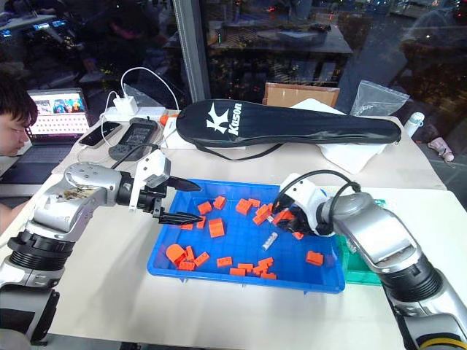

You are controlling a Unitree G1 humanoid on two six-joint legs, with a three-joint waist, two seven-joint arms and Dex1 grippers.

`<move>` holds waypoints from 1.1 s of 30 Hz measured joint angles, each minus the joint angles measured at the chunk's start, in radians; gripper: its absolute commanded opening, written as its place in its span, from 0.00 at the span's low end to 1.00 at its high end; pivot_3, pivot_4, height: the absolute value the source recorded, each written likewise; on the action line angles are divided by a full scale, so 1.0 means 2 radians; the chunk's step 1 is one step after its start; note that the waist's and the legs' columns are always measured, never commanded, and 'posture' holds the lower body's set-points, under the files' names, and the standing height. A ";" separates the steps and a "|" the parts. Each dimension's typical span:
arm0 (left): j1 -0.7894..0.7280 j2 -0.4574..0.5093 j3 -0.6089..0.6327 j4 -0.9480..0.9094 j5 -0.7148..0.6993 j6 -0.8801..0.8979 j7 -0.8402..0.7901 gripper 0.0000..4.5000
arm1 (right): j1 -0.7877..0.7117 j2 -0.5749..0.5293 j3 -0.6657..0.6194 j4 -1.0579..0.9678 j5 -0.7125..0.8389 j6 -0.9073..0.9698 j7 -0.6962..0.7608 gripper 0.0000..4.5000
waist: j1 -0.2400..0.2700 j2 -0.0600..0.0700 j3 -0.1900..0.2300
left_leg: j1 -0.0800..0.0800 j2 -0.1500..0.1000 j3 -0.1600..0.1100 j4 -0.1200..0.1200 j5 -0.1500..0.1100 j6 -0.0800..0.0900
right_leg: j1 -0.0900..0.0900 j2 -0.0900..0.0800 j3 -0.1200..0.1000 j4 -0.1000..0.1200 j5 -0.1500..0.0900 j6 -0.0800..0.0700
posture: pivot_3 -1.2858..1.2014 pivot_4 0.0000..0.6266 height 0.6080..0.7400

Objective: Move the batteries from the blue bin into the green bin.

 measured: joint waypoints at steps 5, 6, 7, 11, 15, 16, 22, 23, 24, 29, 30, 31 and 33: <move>0.000 -0.001 0.000 0.000 -0.001 0.002 0.000 1.00 | 0.011 0.013 0.001 0.035 -0.021 -0.030 -0.022 0.74 | -0.001 0.000 0.000 | 0.000 0.000 0.000 0.000 0.000 0.000 | 0.000 0.000 0.000 0.000 0.000 0.000 | 0.52 0.24 0.97; 0.000 -0.001 0.000 0.000 -0.001 0.004 -0.001 1.00 | 0.011 0.014 -0.001 0.035 -0.021 -0.032 -0.024 0.82 | -0.001 0.000 0.000 | 0.000 0.000 0.000 0.000 0.000 0.000 | 0.000 0.000 0.000 0.000 0.000 0.000 | 0.52 0.24 0.97; 0.000 -0.001 0.000 0.000 -0.001 0.004 -0.001 1.00 | 0.011 0.015 -0.001 0.034 -0.022 -0.035 -0.025 0.90 | -0.001 0.000 0.000 | 0.000 0.000 0.000 0.000 0.000 0.000 | 0.000 0.000 0.000 0.000 0.000 0.000 | 0.52 0.24 0.97; 0.000 -0.001 0.001 0.000 -0.003 0.006 0.000 1.00 | 0.008 0.036 -0.010 0.030 -0.011 -0.038 -0.016 1.00 | -0.001 0.000 0.000 | 0.000 0.000 0.000 0.000 0.000 0.000 | 0.000 0.000 0.000 0.000 0.000 0.000 | 0.52 0.24 0.97; 0.000 -0.007 0.004 -0.007 -0.020 0.019 0.006 1.00 | 0.007 0.058 -0.008 -0.004 0.021 -0.038 0.006 1.00 | -0.001 0.000 0.000 | 0.000 0.000 0.000 0.000 0.000 0.000 | 0.000 0.000 0.000 0.000 0.000 0.000 | 0.52 0.24 0.97; 0.000 -0.007 0.005 -0.007 -0.020 0.019 0.006 1.00 | 0.007 0.058 -0.008 -0.006 0.023 -0.036 0.006 1.00 | -0.001 0.000 0.000 | 0.000 0.000 0.000 0.000 0.000 0.000 | 0.000 0.000 0.000 0.000 0.000 0.000 | 0.52 0.24 0.97; 0.000 -0.004 0.009 -0.011 -0.021 0.027 0.011 1.00 | 0.024 0.070 0.002 -0.015 0.030 -0.024 -0.002 1.00 | 0.002 0.000 0.000 | 0.000 0.000 0.000 0.000 0.000 0.000 | 0.000 0.000 0.000 0.000 0.000 0.000 | 0.52 0.24 0.97; 0.000 -0.002 0.009 -0.012 -0.021 0.027 0.011 1.00 | 0.029 0.070 0.006 -0.015 0.029 -0.020 -0.005 1.00 | 0.001 0.000 0.000 | 0.000 0.000 0.000 0.000 0.000 0.000 | 0.000 0.000 0.000 0.000 0.000 0.000 | 0.52 0.24 0.97; 0.000 -0.001 0.009 -0.012 -0.021 0.027 0.011 1.00 | 0.031 0.070 0.009 -0.015 0.029 -0.018 -0.007 1.00 | 0.001 0.000 0.000 | 0.000 0.000 0.000 0.000 0.000 0.000 | 0.000 0.000 0.000 0.000 0.000 0.000 | 0.52 0.24 0.97; 0.000 0.001 0.009 -0.015 -0.021 0.027 0.010 1.00 | 0.046 0.070 0.018 -0.015 0.026 -0.009 -0.021 1.00 | 0.001 0.000 0.000 | 0.000 0.000 0.000 0.000 0.000 0.000 | 0.000 0.000 0.000 0.000 0.000 0.000 | 0.52 0.24 0.97; 0.000 0.001 0.009 -0.015 -0.021 0.027 0.010 1.00 | 0.046 0.070 0.018 -0.015 0.026 -0.009 -0.023 1.00 | 0.000 0.000 0.000 | 0.000 0.000 0.000 0.000 0.000 0.000 | 0.000 0.000 0.000 0.000 0.000 0.000 | 0.52 0.24 0.97; 0.000 0.001 0.009 -0.015 -0.021 0.027 0.009 1.00 | 0.046 0.070 0.018 -0.015 0.026 -0.006 -0.024 1.00 | 0.000 0.000 0.000 | 0.000 0.000 0.000 0.000 0.000 0.000 | 0.000 0.000 0.000 0.000 0.000 0.000 | 0.52 0.24 0.97; 0.000 0.002 0.009 -0.015 -0.021 0.027 0.007 1.00 | 0.047 0.073 0.016 -0.015 0.026 -0.002 -0.028 0.88 | 0.000 0.000 0.000 | 0.000 0.000 0.000 0.000 0.000 0.000 | 0.000 0.000 0.000 0.000 0.000 0.000 | 0.52 0.24 0.97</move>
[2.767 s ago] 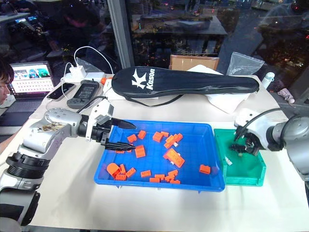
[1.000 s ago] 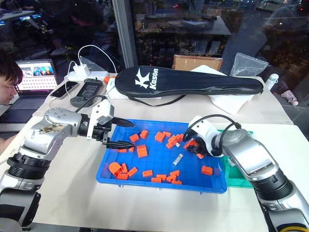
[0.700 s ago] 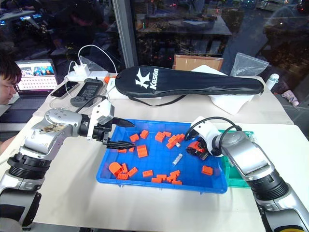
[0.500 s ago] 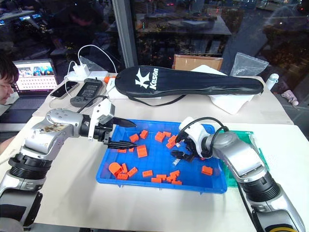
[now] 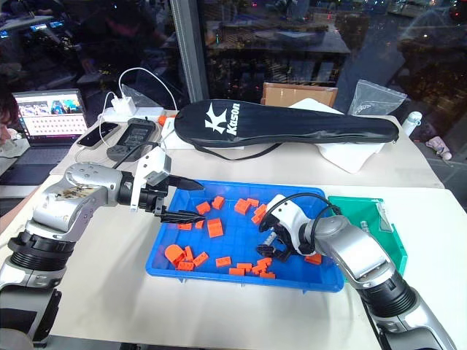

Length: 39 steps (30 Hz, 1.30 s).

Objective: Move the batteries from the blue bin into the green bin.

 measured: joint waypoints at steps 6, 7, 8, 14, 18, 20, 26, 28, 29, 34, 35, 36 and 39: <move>0.000 0.003 0.000 -0.002 -0.008 0.001 -0.015 1.00 | 0.009 0.002 -0.006 -0.001 0.002 0.002 -0.008 0.55 | 0.000 0.000 0.000 | 0.000 0.000 0.000 0.000 0.000 0.000 | 0.000 0.000 0.000 0.000 0.000 0.000 | 0.52 0.24 0.97; 0.000 0.004 0.000 -0.002 -0.011 0.001 -0.018 1.00 | 0.009 0.000 -0.008 -0.003 0.005 0.004 -0.007 0.55 | 0.000 0.000 0.000 | 0.000 0.000 0.000 0.000 0.000 0.000 | 0.000 0.000 0.000 0.000 0.000 0.000 | 0.52 0.24 0.97; 0.000 0.006 0.000 -0.002 -0.013 0.002 -0.023 1.00 | 0.007 -0.005 -0.009 -0.005 0.008 0.006 -0.005 0.55 | 0.000 0.000 0.000 | 0.000 0.000 0.000 0.000 0.000 0.000 | 0.000 0.000 0.000 0.000 0.000 0.000 | 0.52 0.24 0.97; -0.009 0.004 0.000 -0.004 -0.039 0.012 -0.047 1.00 | -0.036 -0.050 -0.057 -0.030 0.040 0.023 0.026 0.55 | 0.000 0.000 0.000 | 0.000 0.000 0.000 0.000 0.000 0.000 | 0.000 0.000 0.000 0.000 0.000 0.000 | 0.52 0.24 0.97; -0.017 -0.003 0.000 -0.005 -0.056 0.011 -0.063 1.00 | -0.047 -0.128 -0.130 -0.034 0.061 0.033 0.057 0.55 | 0.003 0.000 0.000 | 0.000 0.000 0.000 0.000 0.000 0.000 | 0.000 0.000 0.000 -0.001 0.000 0.000 | 0.52 0.24 0.97; -0.019 -0.009 -0.001 -0.002 -0.057 0.006 -0.066 1.00 | -0.039 -0.158 -0.153 -0.033 0.063 0.034 0.065 0.55 | 0.003 0.000 0.000 | 0.000 0.000 0.000 0.000 0.000 0.000 | 0.000 0.000 0.000 -0.001 0.000 0.000 | 0.52 0.24 0.97; -0.054 -0.045 -0.004 0.040 -0.053 -0.025 -0.063 1.00 | 0.043 -0.232 -0.233 -0.014 0.057 0.033 0.069 0.55 | 0.001 0.000 0.000 | 0.000 0.000 0.000 0.000 0.000 0.000 | 0.000 0.000 0.000 -0.001 0.000 0.000 | 0.52 0.24 0.97; -0.057 -0.048 -0.004 0.047 -0.049 -0.030 -0.063 1.00 | 0.065 -0.240 -0.242 -0.010 0.053 0.032 0.068 0.55 | -0.002 0.000 0.000 | 0.000 0.000 0.000 0.000 0.000 0.001 | 0.000 0.000 0.000 -0.001 0.000 0.000 | 0.52 0.24 0.97; -0.060 -0.053 -0.007 0.055 -0.044 -0.038 -0.062 1.00 | 0.092 -0.245 -0.248 -0.010 0.047 0.024 0.065 0.55 | -0.003 0.000 0.000 | 0.001 0.000 0.000 0.000 0.000 0.001 | 0.001 0.000 0.000 -0.001 0.000 0.000 | 0.52 0.24 0.97; -0.060 -0.055 -0.008 0.065 -0.028 -0.049 -0.055 1.00 | 0.124 -0.220 -0.251 -0.002 0.041 0.016 0.050 0.79 | -0.007 0.001 0.000 | 0.000 0.000 0.000 0.000 0.000 0.001 | 0.001 0.000 0.000 -0.001 0.000 0.000 | 0.52 0.24 0.97; -0.060 -0.055 -0.008 0.065 -0.028 -0.049 -0.055 1.00 | 0.128 -0.217 -0.250 -0.002 0.041 0.015 0.049 0.87 | -0.007 0.001 0.000 | 0.000 0.000 0.000 0.000 0.000 0.001 | 0.001 0.000 0.000 -0.001 0.000 0.000 | 0.52 0.24 0.97; -0.060 -0.053 -0.008 0.065 -0.026 -0.049 -0.055 1.00 | 0.130 -0.217 -0.249 -0.002 0.039 0.012 0.046 0.95 | -0.007 0.001 0.000 | 0.000 0.000 0.000 0.000 0.000 0.001 | 0.001 0.000 0.000 -0.001 0.000 0.000 | 0.52 0.24 0.97; -0.056 -0.048 -0.008 0.064 -0.021 -0.049 -0.054 1.00 | 0.126 -0.224 -0.244 -0.001 0.036 0.005 0.044 1.00 | -0.007 0.001 0.000 | 0.000 0.000 0.000 0.000 0.000 0.001 | 0.001 0.000 0.000 -0.001 0.000 0.000 | 0.52 0.24 0.97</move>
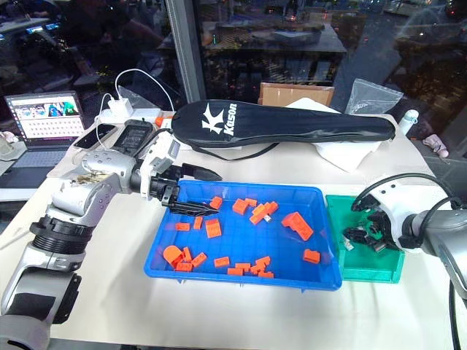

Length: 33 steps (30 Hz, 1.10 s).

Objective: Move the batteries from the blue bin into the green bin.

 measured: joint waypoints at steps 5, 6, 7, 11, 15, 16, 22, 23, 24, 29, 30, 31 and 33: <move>0.024 0.022 0.000 -0.007 0.016 -0.010 0.004 1.00 | -0.098 0.017 0.028 0.002 -0.002 -0.004 -0.014 1.00 | -0.008 0.000 0.000 | 0.001 0.000 0.000 -0.001 0.000 0.000 | 0.000 0.000 0.000 0.000 0.000 0.000 | 0.52 0.24 0.97; 0.027 0.025 -0.001 -0.009 0.023 -0.010 0.008 1.00 | -0.129 0.044 0.036 -0.002 0.003 -0.004 -0.020 1.00 | -0.010 0.000 0.000 | 0.002 0.000 0.000 -0.001 0.000 0.000 | 0.000 0.001 0.000 0.000 0.000 0.000 | 0.52 0.24 0.97; 0.029 0.025 -0.001 -0.010 0.026 -0.010 0.010 1.00 | -0.150 0.067 0.047 -0.007 0.007 -0.004 -0.023 1.00 | -0.011 0.000 0.000 | 0.001 0.000 -0.001 -0.001 0.000 0.000 | 0.000 0.001 0.000 0.000 0.000 0.000 | 0.52 0.24 0.97; 0.036 0.034 -0.002 -0.012 0.042 -0.014 0.014 1.00 | -0.167 0.129 0.134 -0.014 0.007 -0.023 -0.027 1.00 | -0.005 0.000 0.000 | 0.000 0.000 -0.001 -0.001 0.000 0.000 | -0.001 0.000 0.000 0.000 0.000 0.000 | 0.52 0.24 0.97; 0.040 0.039 -0.002 -0.011 0.045 -0.014 0.018 1.00 | -0.168 0.143 0.235 0.009 -0.029 -0.100 -0.001 1.00 | 0.004 0.000 0.000 | -0.001 0.000 -0.001 0.000 0.000 0.000 | -0.001 0.000 0.000 0.000 0.000 -0.001 | 0.52 0.24 0.97; 0.040 0.039 -0.002 -0.011 0.046 -0.014 0.019 1.00 | -0.175 0.125 0.274 0.023 -0.061 -0.147 0.020 1.00 | 0.006 0.000 0.000 | -0.001 0.000 -0.001 0.000 0.000 0.000 | -0.001 0.000 0.000 0.000 0.000 -0.001 | 0.52 0.24 0.97; 0.043 0.045 -0.001 -0.013 0.050 -0.015 0.022 1.00 | -0.244 0.107 0.351 0.130 -0.169 -0.320 0.103 1.00 | 0.005 0.000 0.000 | -0.001 0.000 -0.001 0.001 0.000 0.000 | -0.001 0.001 0.000 0.001 -0.001 0.001 | 0.52 0.24 0.97; 0.043 0.045 -0.001 -0.014 0.050 -0.015 0.024 1.00 | -0.261 0.115 0.357 0.155 -0.182 -0.348 0.119 1.00 | 0.003 0.000 0.000 | -0.001 0.000 -0.001 0.001 0.000 0.000 | -0.001 0.001 0.000 0.001 -0.001 0.001 | 0.52 0.24 0.97; 0.043 0.045 -0.001 -0.015 0.050 -0.015 0.025 1.00 | -0.271 0.123 0.360 0.171 -0.189 -0.363 0.128 1.00 | 0.003 0.000 0.000 | -0.001 0.000 -0.001 0.001 0.000 0.000 | -0.001 0.001 0.000 0.001 -0.001 0.001 | 0.52 0.24 0.97; 0.061 0.048 0.001 -0.031 0.049 -0.012 0.033 1.00 | -0.306 0.167 0.366 0.251 -0.214 -0.425 0.170 1.00 | 0.005 0.000 0.000 | -0.001 0.000 -0.001 0.000 0.000 0.000 | -0.001 0.001 0.000 0.001 0.001 -0.002 | 0.52 0.24 0.97; 0.064 0.050 0.002 -0.034 0.048 -0.009 0.036 1.00 | -0.311 0.173 0.366 0.262 -0.215 -0.433 0.178 1.00 | 0.005 0.000 0.000 | -0.001 0.000 -0.001 0.000 0.000 0.000 | -0.001 0.001 0.000 0.001 0.001 -0.002 | 0.52 0.24 0.97; 0.067 0.052 0.003 -0.037 0.047 -0.007 0.038 1.00 | -0.315 0.179 0.366 0.272 -0.217 -0.441 0.186 1.00 | 0.005 0.000 0.000 | -0.001 0.000 -0.001 0.000 0.000 0.000 | -0.001 0.001 0.000 0.001 0.001 -0.002 | 0.52 0.24 0.97; 0.074 0.054 0.009 -0.046 0.045 -0.004 0.043 1.00 | -0.321 0.193 0.366 0.294 -0.221 -0.454 0.201 1.00 | 0.006 0.000 0.000 | -0.001 0.000 -0.001 0.000 0.000 0.000 | 0.000 0.001 0.000 0.001 0.001 -0.002 | 0.52 0.24 0.97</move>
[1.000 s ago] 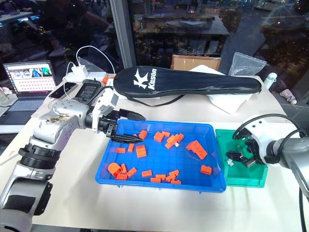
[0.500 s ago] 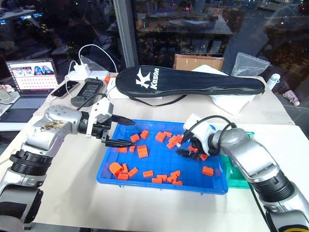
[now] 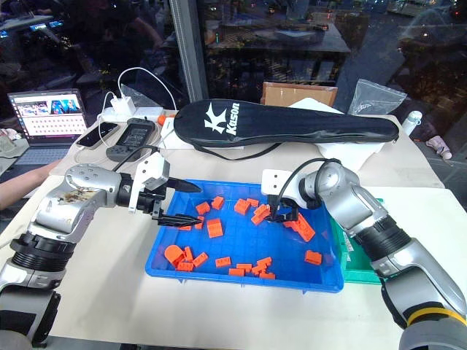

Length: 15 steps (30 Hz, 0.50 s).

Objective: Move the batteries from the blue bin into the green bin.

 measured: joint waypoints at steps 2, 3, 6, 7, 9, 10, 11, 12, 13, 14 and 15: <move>0.004 0.004 0.004 -0.006 -0.002 0.002 0.003 1.00 | -0.004 0.018 0.000 0.025 -0.003 -0.005 0.010 0.94 | 0.001 0.000 0.000 | 0.000 0.000 0.000 0.000 0.000 0.000 | 0.000 0.000 0.000 0.000 0.000 0.000 | 0.52 0.24 0.97; 0.006 0.004 0.007 -0.009 -0.003 0.006 0.005 1.00 | -0.004 0.027 0.000 0.036 -0.004 -0.008 0.015 0.89 | 0.001 0.000 0.000 | 0.000 0.000 0.000 0.001 0.000 0.000 | 0.000 0.000 0.000 0.000 0.000 0.000 | 0.52 0.24 0.97; 0.006 0.005 0.013 -0.017 -0.009 0.016 0.010 1.00 | -0.004 0.037 0.001 0.051 -0.014 -0.012 0.026 0.68 | 0.002 0.000 0.000 | 0.000 0.000 0.000 0.001 0.000 0.000 | 0.000 0.000 0.000 0.000 0.000 0.000 | 0.52 0.24 0.97; 0.007 0.005 0.013 -0.022 -0.013 0.020 0.011 1.00 | -0.004 0.037 0.001 0.054 -0.017 -0.012 0.030 0.61 | 0.002 0.000 0.000 | 0.000 0.000 0.000 0.001 0.000 0.000 | 0.000 0.000 0.000 0.000 0.000 0.000 | 0.52 0.24 0.97; 0.007 0.005 0.013 -0.026 -0.015 0.021 0.013 1.00 | -0.003 0.038 0.001 0.059 -0.023 -0.013 0.034 0.45 | 0.002 0.000 0.000 | 0.000 0.000 0.000 0.001 0.000 0.000 | 0.000 0.000 0.000 0.000 0.000 0.000 | 0.52 0.24 0.97; 0.008 0.006 0.013 -0.027 -0.016 0.022 0.014 1.00 | -0.003 0.038 0.000 0.060 -0.024 -0.015 0.036 0.37 | 0.002 0.000 0.000 | 0.000 0.000 0.000 0.001 0.000 0.000 | 0.000 0.000 0.000 0.001 0.000 0.000 | 0.52 0.24 0.97; 0.008 0.006 0.013 -0.027 -0.017 0.022 0.015 1.00 | -0.003 0.038 0.000 0.060 -0.027 -0.019 0.037 0.30 | 0.002 0.000 0.000 | 0.000 0.000 0.000 0.001 0.000 0.000 | 0.000 0.000 0.000 0.001 0.000 0.000 | 0.52 0.24 0.97; 0.008 0.006 0.013 -0.027 -0.018 0.022 0.016 1.00 | -0.002 0.038 -0.001 0.060 -0.028 -0.020 0.039 0.22 | 0.002 0.000 0.000 | 0.000 0.000 0.000 0.001 0.000 0.000 | 0.000 0.000 0.000 0.001 0.000 0.000 | 0.52 0.24 0.97; 0.008 0.006 0.013 -0.027 -0.018 0.022 0.017 1.00 | 0.000 0.038 -0.003 0.059 -0.030 -0.022 0.041 0.14 | 0.002 0.000 0.000 | 0.000 0.000 0.000 0.001 0.000 0.000 | 0.000 0.000 0.000 0.001 0.000 0.000 | 0.52 0.24 0.97; 0.008 0.006 0.013 -0.027 -0.018 0.022 0.018 1.00 | 0.001 0.037 -0.004 0.059 -0.031 -0.024 0.042 0.10 | 0.002 0.000 0.000 | 0.000 0.000 0.000 0.001 0.000 0.000 | 0.000 0.000 0.000 0.001 0.000 0.000 | 0.52 0.24 0.97; 0.008 0.006 0.013 -0.027 -0.019 0.022 0.019 1.00 | 0.003 0.035 -0.007 0.057 -0.031 -0.027 0.043 0.11 | 0.002 0.000 0.000 | 0.000 0.000 0.000 0.001 0.000 0.000 | 0.000 0.000 0.000 0.001 0.000 0.000 | 0.52 0.24 0.97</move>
